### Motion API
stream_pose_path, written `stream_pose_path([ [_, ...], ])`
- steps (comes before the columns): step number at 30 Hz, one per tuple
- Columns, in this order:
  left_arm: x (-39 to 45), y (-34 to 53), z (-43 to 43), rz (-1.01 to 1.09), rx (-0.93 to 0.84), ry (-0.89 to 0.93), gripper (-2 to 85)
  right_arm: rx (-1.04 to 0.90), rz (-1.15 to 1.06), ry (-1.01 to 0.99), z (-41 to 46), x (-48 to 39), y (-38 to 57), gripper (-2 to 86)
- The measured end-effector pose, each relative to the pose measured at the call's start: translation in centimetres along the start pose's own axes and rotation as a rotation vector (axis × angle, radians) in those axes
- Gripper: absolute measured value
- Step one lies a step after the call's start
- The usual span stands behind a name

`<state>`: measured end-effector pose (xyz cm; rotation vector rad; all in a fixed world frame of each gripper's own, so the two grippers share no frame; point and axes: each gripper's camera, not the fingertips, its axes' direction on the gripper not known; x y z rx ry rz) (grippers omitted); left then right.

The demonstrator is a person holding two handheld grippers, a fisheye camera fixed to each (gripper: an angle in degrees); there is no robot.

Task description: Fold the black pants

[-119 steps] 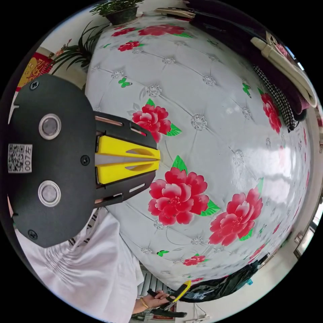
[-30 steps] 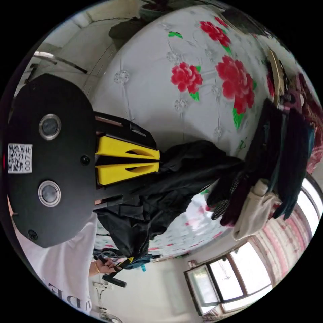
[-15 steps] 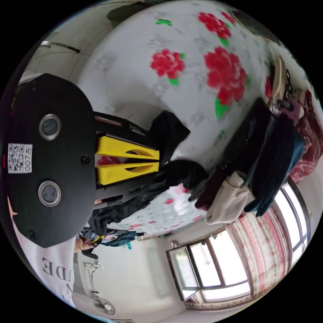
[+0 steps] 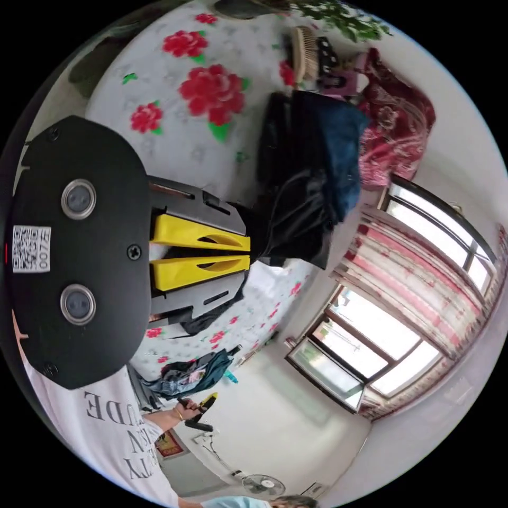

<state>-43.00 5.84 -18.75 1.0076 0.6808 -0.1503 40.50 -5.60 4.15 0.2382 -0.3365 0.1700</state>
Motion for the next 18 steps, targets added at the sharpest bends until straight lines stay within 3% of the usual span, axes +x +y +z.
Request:
stream_pose_path([
  [3, -2.9, 5.3, 2.1, -0.213, -0.106, -0.010, -0.8, -0.120, 0.111, -0.157, 5.4, 1.4, 1.9, 2.2],
  [6, -4.8, 7.5, 1.8, -0.325, -0.146, -0.094, -0.7, -0.203, 0.082, -0.167, 9.9, 0.1, 1.2, 3.2],
  [13, -6.7, 6.6, 1.6, -0.417, -0.149, -0.145, 1.7, -0.336, -0.056, -0.150, 19.5, -4.2, -6.6, 6.1],
  [18, -7.8, 6.3, 1.6, -0.461, -0.235, -0.314, 8.9, -0.335, -0.113, -0.127, 26.1, -5.8, -12.8, 9.0],
])
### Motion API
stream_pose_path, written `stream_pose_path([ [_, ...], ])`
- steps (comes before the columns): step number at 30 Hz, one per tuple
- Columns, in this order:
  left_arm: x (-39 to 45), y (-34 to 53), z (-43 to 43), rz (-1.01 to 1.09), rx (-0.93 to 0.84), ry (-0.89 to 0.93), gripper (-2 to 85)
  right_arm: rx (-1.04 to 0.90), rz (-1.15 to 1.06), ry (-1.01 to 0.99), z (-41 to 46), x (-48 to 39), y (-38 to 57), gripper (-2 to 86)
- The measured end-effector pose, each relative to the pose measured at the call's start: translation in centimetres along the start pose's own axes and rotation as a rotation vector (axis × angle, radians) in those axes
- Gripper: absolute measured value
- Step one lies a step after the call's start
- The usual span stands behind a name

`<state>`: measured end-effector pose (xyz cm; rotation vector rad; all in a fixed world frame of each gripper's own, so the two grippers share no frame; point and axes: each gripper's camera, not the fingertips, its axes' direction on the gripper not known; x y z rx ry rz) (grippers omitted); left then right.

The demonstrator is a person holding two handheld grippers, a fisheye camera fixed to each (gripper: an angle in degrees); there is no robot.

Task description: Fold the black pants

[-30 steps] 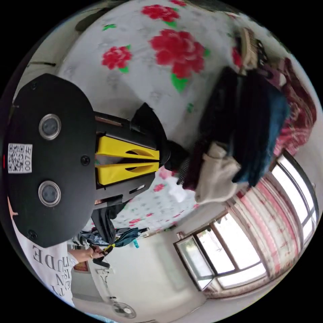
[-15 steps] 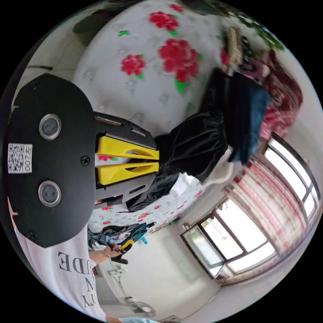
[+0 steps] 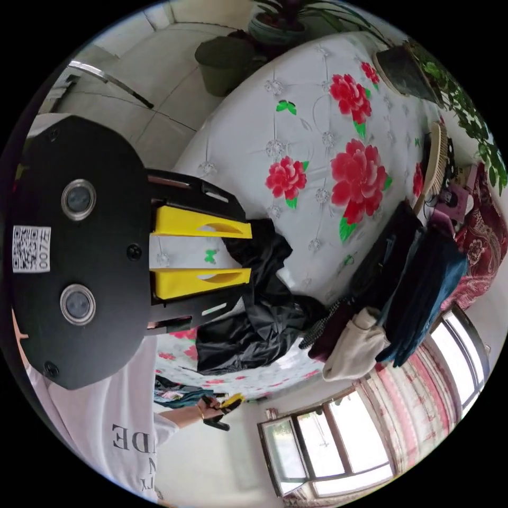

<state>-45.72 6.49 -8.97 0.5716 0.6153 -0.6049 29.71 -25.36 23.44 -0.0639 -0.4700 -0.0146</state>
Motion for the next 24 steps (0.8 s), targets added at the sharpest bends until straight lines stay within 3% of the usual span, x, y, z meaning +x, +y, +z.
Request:
stream_pose_path([
  [3, -0.4, -1.1, -0.8, -0.047, 0.031, 0.001, 10.3, -0.034, -0.004, -0.010, 3.6, 0.9, -4.7, 9.9],
  [7, 2.8, -4.6, 0.0, 0.058, 0.026, 0.016, 12.4, -0.130, 0.043, 0.032, 9.5, 3.1, -9.6, 10.0],
  [11, 7.2, -8.4, 5.7, 0.164, -0.128, 0.064, 15.2, -0.207, 0.081, 0.076, 13.7, 4.0, -11.4, 9.1],
  [13, 8.5, -8.8, 9.0, 0.194, -0.229, -0.020, 14.2, -0.214, 0.068, 0.197, 14.5, 3.5, -11.6, 7.3],
  [15, 8.6, -8.4, 12.3, 0.167, -0.299, -0.228, 7.5, -0.274, 0.019, 0.181, 14.6, 3.2, -11.8, 4.7],
  [20, 7.0, -9.5, 10.2, 0.112, -0.232, -0.158, 0.2, -0.139, 0.000, 0.039, 8.1, 3.1, -12.4, 0.7],
  [24, 6.1, -12.2, 4.0, 0.069, -0.006, 0.024, -0.8, 0.077, 0.058, -0.134, -1.4, 3.5, -12.8, -0.1],
])
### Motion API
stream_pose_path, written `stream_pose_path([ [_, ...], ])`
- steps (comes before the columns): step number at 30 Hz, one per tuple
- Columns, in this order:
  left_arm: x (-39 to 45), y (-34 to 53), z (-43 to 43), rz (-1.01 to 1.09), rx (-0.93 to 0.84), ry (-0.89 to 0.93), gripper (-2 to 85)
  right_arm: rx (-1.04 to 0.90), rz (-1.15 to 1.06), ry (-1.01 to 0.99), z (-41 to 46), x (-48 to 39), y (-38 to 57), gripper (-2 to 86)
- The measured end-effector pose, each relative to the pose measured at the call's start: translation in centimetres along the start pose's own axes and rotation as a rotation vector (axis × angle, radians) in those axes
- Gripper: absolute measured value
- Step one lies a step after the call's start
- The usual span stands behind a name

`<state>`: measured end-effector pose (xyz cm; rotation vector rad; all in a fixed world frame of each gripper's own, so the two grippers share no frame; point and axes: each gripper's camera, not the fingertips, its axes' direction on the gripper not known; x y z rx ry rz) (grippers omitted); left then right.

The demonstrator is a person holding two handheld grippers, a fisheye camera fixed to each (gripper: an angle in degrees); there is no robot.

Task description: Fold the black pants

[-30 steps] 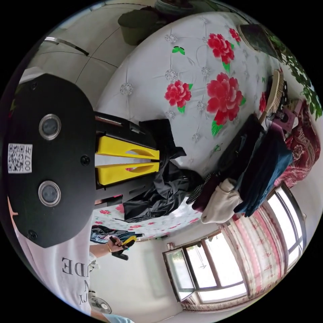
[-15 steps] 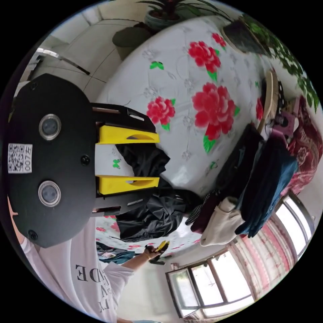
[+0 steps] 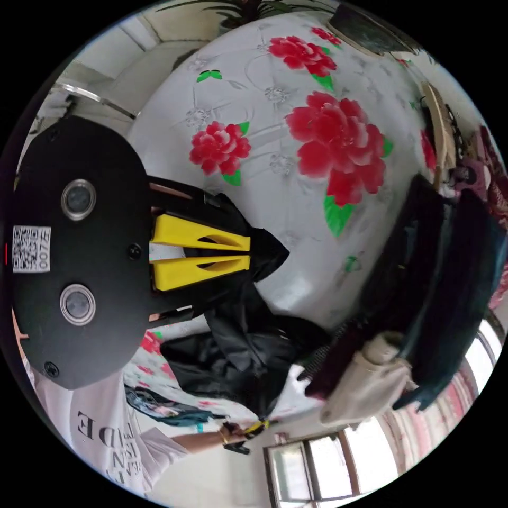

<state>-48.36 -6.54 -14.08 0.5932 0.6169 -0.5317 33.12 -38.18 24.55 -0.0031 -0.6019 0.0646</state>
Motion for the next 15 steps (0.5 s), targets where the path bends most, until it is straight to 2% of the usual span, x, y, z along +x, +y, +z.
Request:
stream_pose_path([
  [4, 0.4, -1.8, -6.9, 0.040, 0.205, 0.158, -0.9, 0.230, -0.094, -0.134, -11.7, -3.1, 1.0, -0.2],
  [9, 0.2, -0.4, -16.1, 0.169, 0.453, 0.361, -0.9, 0.434, -0.276, -0.173, -24.6, -6.1, 7.1, -0.3],
  [12, -1.6, 2.2, -17.6, 0.205, 0.463, 0.454, -0.9, 0.406, -0.341, -0.056, -29.2, -6.2, 13.0, -0.3],
  [15, -3.2, 5.4, -15.6, 0.198, 0.358, 0.432, -0.7, 0.235, -0.251, 0.064, -29.3, -3.9, 19.1, -0.3],
])
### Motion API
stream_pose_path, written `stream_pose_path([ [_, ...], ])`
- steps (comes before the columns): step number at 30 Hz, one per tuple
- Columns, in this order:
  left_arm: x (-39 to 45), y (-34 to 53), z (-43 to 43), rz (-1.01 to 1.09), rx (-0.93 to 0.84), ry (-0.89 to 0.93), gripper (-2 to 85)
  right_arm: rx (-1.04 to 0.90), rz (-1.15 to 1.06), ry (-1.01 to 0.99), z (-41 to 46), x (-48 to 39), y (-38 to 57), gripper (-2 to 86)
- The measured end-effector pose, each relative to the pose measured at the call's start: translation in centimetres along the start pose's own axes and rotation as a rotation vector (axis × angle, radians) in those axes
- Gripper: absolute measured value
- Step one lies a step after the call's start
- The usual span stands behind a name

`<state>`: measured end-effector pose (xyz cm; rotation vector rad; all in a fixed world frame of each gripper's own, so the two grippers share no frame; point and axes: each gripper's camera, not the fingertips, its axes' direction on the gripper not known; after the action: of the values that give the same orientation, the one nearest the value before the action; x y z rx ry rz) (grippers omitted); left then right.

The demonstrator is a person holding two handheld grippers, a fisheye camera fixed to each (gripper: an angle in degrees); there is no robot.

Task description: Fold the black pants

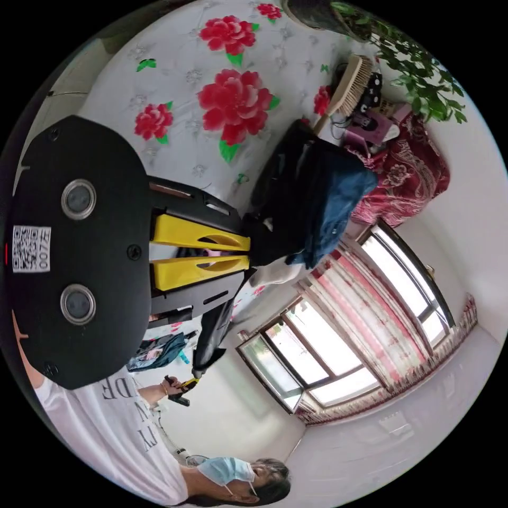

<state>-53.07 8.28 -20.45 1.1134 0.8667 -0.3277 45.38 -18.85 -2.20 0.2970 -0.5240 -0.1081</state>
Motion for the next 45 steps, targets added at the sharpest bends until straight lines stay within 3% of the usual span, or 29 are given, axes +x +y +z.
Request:
stream_pose_path([
  [5, -6.3, 10.3, 4.3, -0.252, -0.312, -0.164, 1.8, -0.343, 0.375, 0.215, 3.7, 4.5, 13.9, -0.2],
  [8, -9.2, 14.7, 3.9, -0.423, -0.327, -0.167, 6.3, -0.480, 0.557, 0.255, 5.8, 5.8, 20.5, -0.3],
  [16, -9.6, 9.3, 0.9, -0.264, -0.256, -0.294, 7.8, -0.325, 0.561, 0.413, 0.9, 4.6, 20.3, -0.3],
  [24, -13.8, 4.4, 8.7, -0.280, -0.392, -0.446, 11.6, -0.512, 0.531, 0.520, 3.6, 5.1, 18.5, -0.3],
  [29, -15.2, 3.5, 9.7, -0.351, -0.388, -0.632, 1.9, -0.464, 0.590, 0.502, 4.5, 5.5, 18.4, -0.2],
  [32, -16.9, 2.7, 10.1, -0.427, -0.385, -0.411, -0.5, -0.415, 0.656, 0.459, 4.4, 6.5, 17.1, -0.2],
  [38, -13.0, -1.3, 5.2, -0.190, -0.302, -0.378, -0.9, -0.237, 0.487, 0.406, -0.6, 3.6, 10.9, -0.3],
  [43, -16.3, 4.0, 1.4, -0.211, -0.423, -0.474, -0.8, -0.544, 0.482, 0.581, -0.8, 4.1, 15.4, -0.2],
  [45, -20.1, 8.4, 1.4, -0.373, -0.487, -0.411, -0.3, -0.586, 0.596, 0.629, -0.4, 5.7, 18.5, -0.1],
])
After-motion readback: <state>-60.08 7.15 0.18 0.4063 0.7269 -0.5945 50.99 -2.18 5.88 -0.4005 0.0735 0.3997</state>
